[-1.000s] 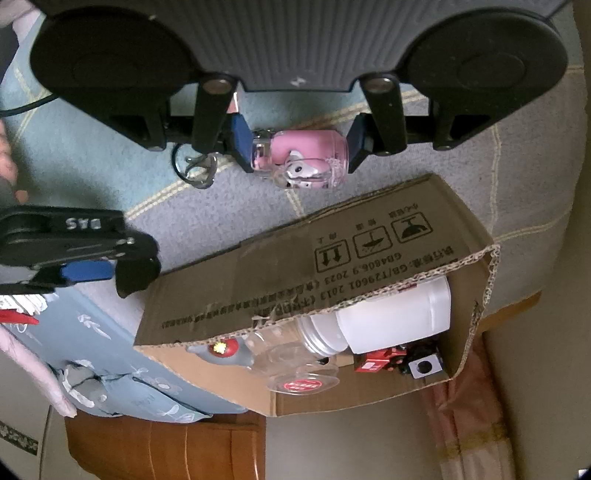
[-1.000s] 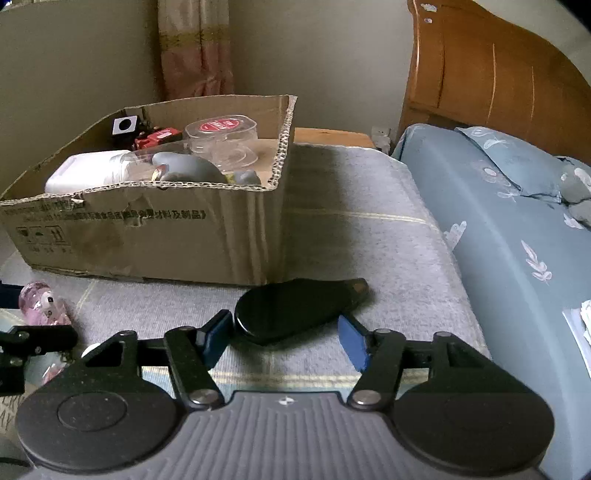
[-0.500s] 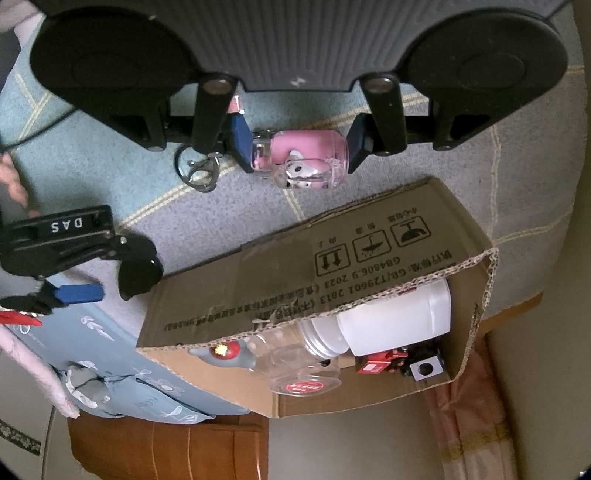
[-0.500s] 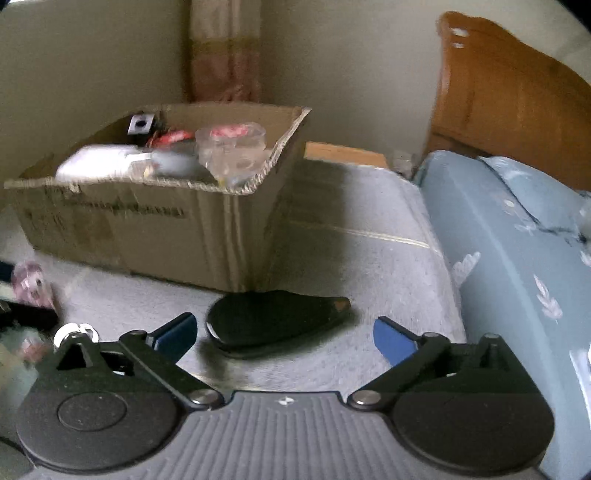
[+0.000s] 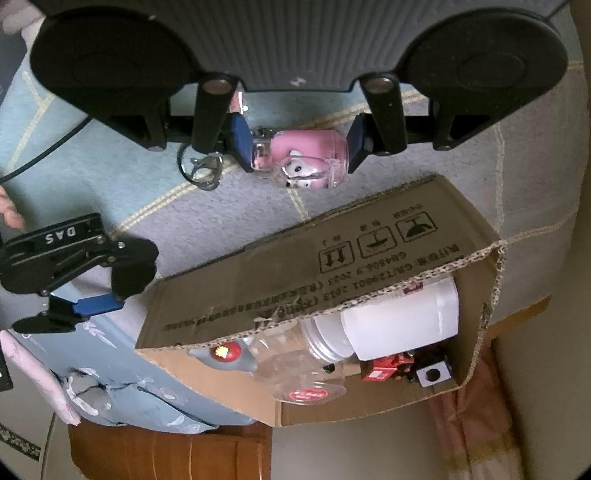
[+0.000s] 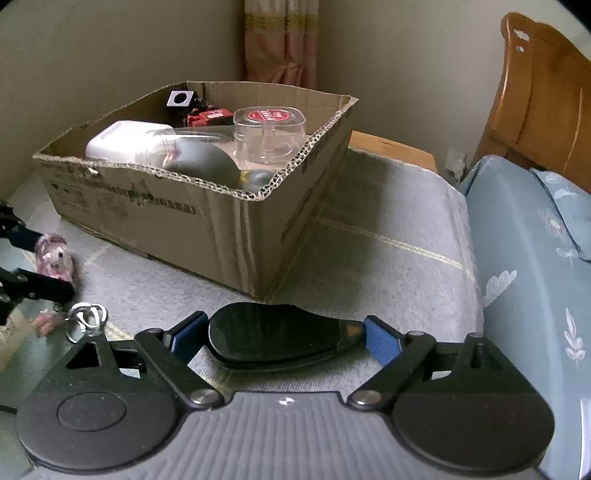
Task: Organize rigid objects
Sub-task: 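Carry the pink keychain with the left gripper while the right carries the black object to the box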
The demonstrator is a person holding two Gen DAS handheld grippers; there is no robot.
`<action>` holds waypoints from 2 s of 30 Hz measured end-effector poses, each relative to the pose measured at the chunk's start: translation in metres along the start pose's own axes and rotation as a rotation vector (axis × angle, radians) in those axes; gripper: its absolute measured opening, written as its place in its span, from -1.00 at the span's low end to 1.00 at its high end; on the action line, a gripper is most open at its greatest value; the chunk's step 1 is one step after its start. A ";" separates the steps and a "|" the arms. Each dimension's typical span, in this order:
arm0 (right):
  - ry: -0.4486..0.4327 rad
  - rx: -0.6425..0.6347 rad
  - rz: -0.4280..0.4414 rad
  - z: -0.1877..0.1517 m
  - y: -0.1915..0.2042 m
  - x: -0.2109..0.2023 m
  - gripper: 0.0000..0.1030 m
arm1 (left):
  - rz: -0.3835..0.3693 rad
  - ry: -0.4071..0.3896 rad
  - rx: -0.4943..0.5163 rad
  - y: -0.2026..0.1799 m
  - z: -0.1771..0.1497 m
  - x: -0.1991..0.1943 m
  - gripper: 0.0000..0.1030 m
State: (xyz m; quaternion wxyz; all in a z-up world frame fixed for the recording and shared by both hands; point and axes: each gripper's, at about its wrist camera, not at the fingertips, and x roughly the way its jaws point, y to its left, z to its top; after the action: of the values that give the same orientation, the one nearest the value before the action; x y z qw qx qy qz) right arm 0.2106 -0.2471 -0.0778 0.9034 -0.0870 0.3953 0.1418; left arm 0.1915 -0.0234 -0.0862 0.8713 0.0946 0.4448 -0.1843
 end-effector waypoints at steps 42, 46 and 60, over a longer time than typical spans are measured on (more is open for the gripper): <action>-0.161 -0.171 0.104 0.077 0.031 -0.099 0.80 | 0.023 -0.208 0.165 -0.001 0.112 -0.110 -0.04; -0.174 -0.168 0.097 0.084 0.028 -0.098 0.80 | 0.024 -0.210 0.155 0.002 0.135 -0.094 -0.04; -0.167 -0.135 0.060 0.090 0.009 -0.092 0.80 | -0.016 -0.165 0.148 -0.012 0.179 -0.028 -0.03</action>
State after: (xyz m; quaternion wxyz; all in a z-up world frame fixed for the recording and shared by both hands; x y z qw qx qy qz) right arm 0.2100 -0.2315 0.0499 0.9207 -0.1238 0.3104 0.2017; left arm 0.3042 -0.0868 0.0418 0.8940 0.1395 0.3577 -0.2308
